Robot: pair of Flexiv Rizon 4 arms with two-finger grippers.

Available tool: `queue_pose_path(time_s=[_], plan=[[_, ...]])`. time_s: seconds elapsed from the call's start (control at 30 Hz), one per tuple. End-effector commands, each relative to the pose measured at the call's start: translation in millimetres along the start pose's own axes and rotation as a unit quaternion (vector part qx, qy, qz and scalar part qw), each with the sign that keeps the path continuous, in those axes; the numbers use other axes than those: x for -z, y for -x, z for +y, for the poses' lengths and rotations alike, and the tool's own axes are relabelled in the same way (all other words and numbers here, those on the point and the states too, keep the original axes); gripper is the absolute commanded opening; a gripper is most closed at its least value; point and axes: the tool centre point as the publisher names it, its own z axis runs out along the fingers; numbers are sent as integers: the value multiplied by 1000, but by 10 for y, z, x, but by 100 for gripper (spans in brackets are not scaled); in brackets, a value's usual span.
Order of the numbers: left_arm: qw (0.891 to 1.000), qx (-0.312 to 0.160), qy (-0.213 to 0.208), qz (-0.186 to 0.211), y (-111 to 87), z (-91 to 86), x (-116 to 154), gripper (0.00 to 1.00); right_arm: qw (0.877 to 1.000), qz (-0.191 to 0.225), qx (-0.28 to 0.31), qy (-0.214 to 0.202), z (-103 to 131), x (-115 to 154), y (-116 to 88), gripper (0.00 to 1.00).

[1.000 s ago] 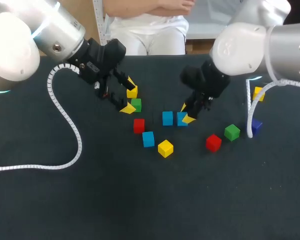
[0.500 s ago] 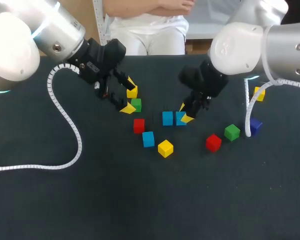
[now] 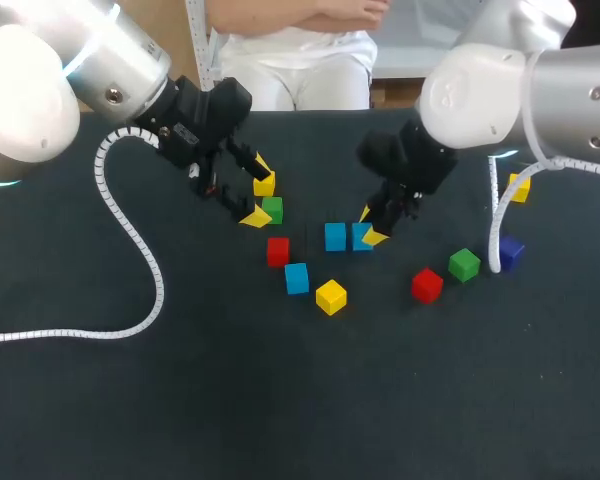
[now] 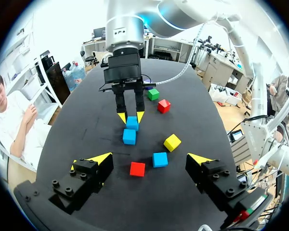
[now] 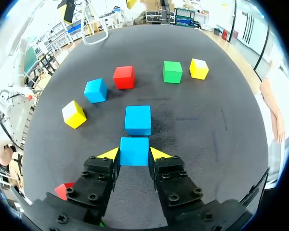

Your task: Place the blue cubes, place green cubes on the blue cubes, place the yellow cubes on the green cubes, then place the red cubes on the yellow cubes, and place purple cube on the red cubes.

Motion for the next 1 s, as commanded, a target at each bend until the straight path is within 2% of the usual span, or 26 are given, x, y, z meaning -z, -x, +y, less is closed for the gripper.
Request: queue_pose_path(time_s=[0.03,0.07,0.1,0.5,0.8,1.0], plan=[[1000,0,-1,2,4,6,2,100,1000,-1,-1,3,-18,-5,-1,41],[1000,0,-1,2,4,6,2,100,1000,-1,-1,3,-18,-5,0,59],[1000,0,-1,2,4,6,2,100,1000,-1,-1,4,-18,-5,1,100],[1000,0,-1,2,4,6,2,100,1000,-6,-7,3,-22,35,-22,100],[1000,0,-1,2,4,6,2,100,1000,-13,-11,-2,18,144,-111,100],[1000,0,-1,2,4,6,2,100,999,-45,-11,-4,85,297,-158,100]])
